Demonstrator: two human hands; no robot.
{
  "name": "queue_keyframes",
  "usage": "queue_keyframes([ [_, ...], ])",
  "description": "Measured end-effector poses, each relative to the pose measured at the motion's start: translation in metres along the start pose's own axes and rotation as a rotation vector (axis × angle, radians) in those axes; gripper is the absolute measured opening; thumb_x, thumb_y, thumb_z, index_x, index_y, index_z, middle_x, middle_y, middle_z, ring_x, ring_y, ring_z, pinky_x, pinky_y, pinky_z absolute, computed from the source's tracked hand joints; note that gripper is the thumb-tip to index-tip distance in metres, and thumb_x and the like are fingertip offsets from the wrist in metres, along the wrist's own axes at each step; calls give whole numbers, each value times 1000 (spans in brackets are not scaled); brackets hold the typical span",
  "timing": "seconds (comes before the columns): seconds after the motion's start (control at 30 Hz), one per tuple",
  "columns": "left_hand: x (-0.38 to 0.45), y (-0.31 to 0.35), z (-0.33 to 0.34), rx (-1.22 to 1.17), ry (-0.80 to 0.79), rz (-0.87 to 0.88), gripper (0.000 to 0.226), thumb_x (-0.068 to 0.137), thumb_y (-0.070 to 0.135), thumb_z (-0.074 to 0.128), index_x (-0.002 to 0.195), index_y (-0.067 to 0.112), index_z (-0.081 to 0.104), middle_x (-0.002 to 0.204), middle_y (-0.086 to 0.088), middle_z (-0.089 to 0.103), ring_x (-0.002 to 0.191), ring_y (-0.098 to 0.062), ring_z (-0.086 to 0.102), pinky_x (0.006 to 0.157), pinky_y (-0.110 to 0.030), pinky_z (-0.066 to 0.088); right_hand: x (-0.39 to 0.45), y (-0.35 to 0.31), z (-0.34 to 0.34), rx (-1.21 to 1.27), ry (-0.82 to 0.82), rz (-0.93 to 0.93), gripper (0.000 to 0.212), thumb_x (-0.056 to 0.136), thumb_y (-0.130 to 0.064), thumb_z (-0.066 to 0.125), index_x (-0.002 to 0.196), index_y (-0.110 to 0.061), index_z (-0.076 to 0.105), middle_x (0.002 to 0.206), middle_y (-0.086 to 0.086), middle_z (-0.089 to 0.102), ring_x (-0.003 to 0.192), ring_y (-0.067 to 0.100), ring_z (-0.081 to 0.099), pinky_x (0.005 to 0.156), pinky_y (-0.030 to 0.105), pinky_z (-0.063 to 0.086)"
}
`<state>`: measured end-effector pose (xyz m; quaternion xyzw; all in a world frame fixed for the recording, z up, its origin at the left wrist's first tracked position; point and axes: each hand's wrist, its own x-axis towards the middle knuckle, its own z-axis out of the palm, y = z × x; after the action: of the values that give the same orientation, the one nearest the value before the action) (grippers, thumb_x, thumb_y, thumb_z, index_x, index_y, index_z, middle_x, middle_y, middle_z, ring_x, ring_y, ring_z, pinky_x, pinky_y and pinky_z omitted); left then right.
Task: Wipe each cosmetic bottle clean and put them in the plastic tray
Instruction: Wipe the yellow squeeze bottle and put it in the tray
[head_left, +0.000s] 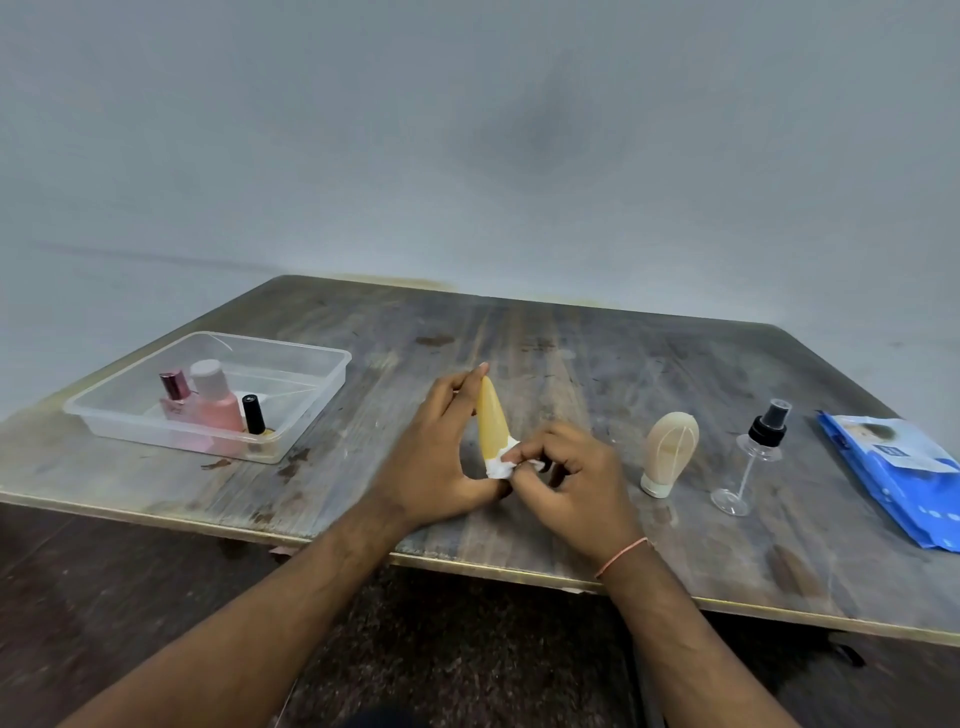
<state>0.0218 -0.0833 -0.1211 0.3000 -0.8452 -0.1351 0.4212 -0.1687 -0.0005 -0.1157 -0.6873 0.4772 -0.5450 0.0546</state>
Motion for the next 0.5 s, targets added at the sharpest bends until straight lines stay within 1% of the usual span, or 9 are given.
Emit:
queue_keyframes([
  [0.07, 1, -2, 1, 28, 2, -14, 121, 72, 53, 82, 173, 23, 23, 151, 4, 38, 136, -13, 51, 105, -36, 56, -1, 0, 1, -94, -22, -50, 18, 81, -15, 78, 88, -30, 84, 80, -13, 66, 75, 10, 62, 63, 22, 46],
  [0.13, 1, -4, 2, 64, 11, -30, 122, 69, 55, 78, 173, 24, 23, 151, 1, 39, 138, -18, 48, 107, -39, 54, -1, -1, 3, -148, -22, -86, 20, 81, -13, 78, 89, -30, 85, 82, -15, 66, 79, 6, 61, 68, 21, 47],
  [0.2, 1, -5, 3, 115, 13, -37, 121, 68, 56, 75, 173, 25, 24, 151, -1, 40, 138, -22, 46, 106, -42, 54, -1, -3, 3, -165, -20, -126, 19, 81, -14, 78, 90, -29, 85, 84, -15, 67, 82, 5, 61, 71, 22, 48],
  [0.27, 1, -4, 4, 157, 5, -35, 120, 68, 57, 74, 172, 25, 26, 150, -1, 39, 135, -24, 45, 103, -45, 56, -1, -4, 2, -167, -24, -130, 16, 80, -16, 76, 87, -29, 84, 83, -15, 67, 82, 6, 61, 71, 23, 48],
  [0.33, 1, -2, 4, 180, 23, -32, 116, 69, 62, 76, 170, 24, 32, 147, 0, 40, 133, -23, 46, 102, -45, 56, -2, -4, 1, -179, -2, -90, 12, 79, -19, 74, 82, -29, 81, 80, -14, 66, 78, 7, 60, 68, 25, 48],
  [0.43, 0, 1, 3, 189, 53, -22, 115, 69, 66, 79, 166, 21, 37, 146, 2, 41, 131, -19, 50, 102, -42, 55, 0, -3, 1, -183, 53, 41, 7, 79, -24, 71, 76, -30, 75, 79, -14, 69, 75, 11, 64, 64, 35, 52],
  [0.5, 0, 3, 2, 152, 72, -28, 115, 68, 65, 81, 166, 22, 38, 147, 6, 40, 129, -15, 53, 99, -37, 56, 1, -2, 1, -173, 75, 130, 6, 78, -27, 69, 76, -31, 74, 83, -17, 72, 76, 10, 66, 65, 37, 54],
])
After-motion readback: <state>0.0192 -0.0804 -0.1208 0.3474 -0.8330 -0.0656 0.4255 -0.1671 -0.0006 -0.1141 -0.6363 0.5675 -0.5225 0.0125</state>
